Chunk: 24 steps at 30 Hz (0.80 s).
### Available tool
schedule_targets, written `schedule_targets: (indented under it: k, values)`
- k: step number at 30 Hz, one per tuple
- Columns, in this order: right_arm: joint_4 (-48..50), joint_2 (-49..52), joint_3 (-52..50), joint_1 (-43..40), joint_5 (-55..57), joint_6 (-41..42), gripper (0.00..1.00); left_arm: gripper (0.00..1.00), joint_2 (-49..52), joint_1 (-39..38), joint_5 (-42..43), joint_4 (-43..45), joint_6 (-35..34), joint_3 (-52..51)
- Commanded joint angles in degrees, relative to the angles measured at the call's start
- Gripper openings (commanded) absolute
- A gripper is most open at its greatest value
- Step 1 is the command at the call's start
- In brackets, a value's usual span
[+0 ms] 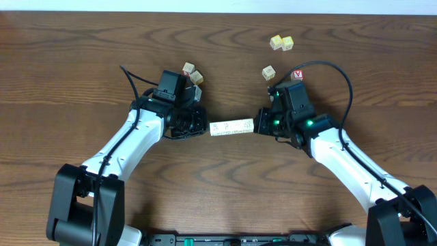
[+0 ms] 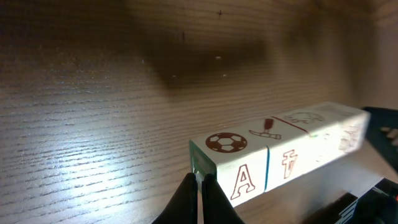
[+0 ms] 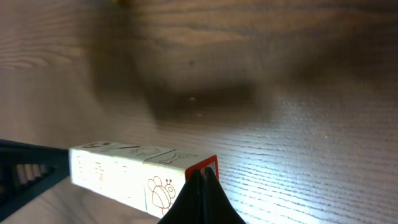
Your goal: Lift 4 blocks
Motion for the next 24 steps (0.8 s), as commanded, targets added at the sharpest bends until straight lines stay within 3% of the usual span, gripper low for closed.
schedule_targets:
  k: [1, 24]
  values:
    - [2.7, 0.0, -2.2, 2.4, -7.8, 1.1, 0.01, 0.07, 0.1, -1.7, 5.5, 1.0, -0.3, 2.1]
    - [4.3, 3.8, -3.3, 3.9, -6.1, 1.2, 0.01, 0.07, 7.5, -4.9, 5.5, 4.3, -1.2, 2.1]
